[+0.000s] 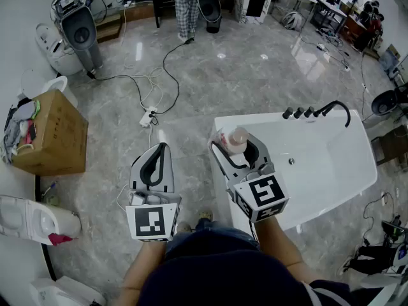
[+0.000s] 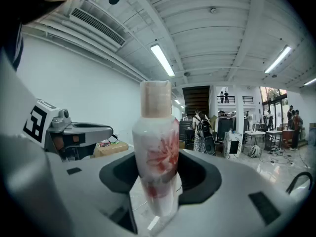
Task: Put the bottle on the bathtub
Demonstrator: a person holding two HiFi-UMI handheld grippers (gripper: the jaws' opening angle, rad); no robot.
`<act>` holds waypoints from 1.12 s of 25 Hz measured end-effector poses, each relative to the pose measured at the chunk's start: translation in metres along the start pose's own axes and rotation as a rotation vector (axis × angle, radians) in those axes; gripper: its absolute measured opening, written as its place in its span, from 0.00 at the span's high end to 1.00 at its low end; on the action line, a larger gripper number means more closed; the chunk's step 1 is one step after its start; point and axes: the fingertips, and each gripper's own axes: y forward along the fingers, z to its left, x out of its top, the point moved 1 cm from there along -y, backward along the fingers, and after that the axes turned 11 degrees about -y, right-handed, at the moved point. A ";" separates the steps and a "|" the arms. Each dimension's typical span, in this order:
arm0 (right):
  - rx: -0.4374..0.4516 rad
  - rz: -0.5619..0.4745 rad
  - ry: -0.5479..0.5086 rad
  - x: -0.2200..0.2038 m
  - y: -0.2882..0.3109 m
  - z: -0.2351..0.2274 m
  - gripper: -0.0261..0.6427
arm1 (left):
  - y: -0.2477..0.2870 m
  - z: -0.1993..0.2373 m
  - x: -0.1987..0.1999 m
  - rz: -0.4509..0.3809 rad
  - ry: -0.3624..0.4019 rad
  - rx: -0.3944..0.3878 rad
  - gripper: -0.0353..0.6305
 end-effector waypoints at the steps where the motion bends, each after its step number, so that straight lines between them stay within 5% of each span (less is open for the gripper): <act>1: -0.001 -0.002 -0.001 -0.002 0.002 -0.004 0.60 | 0.004 -0.002 0.000 -0.002 0.002 0.000 0.92; 14: -0.001 -0.036 -0.014 -0.003 0.050 -0.039 0.60 | 0.059 0.015 0.005 -0.032 -0.002 0.001 0.92; 28: -0.087 -0.042 -0.004 0.029 0.219 -0.110 0.60 | 0.222 0.114 0.031 -0.087 -0.017 -0.073 0.92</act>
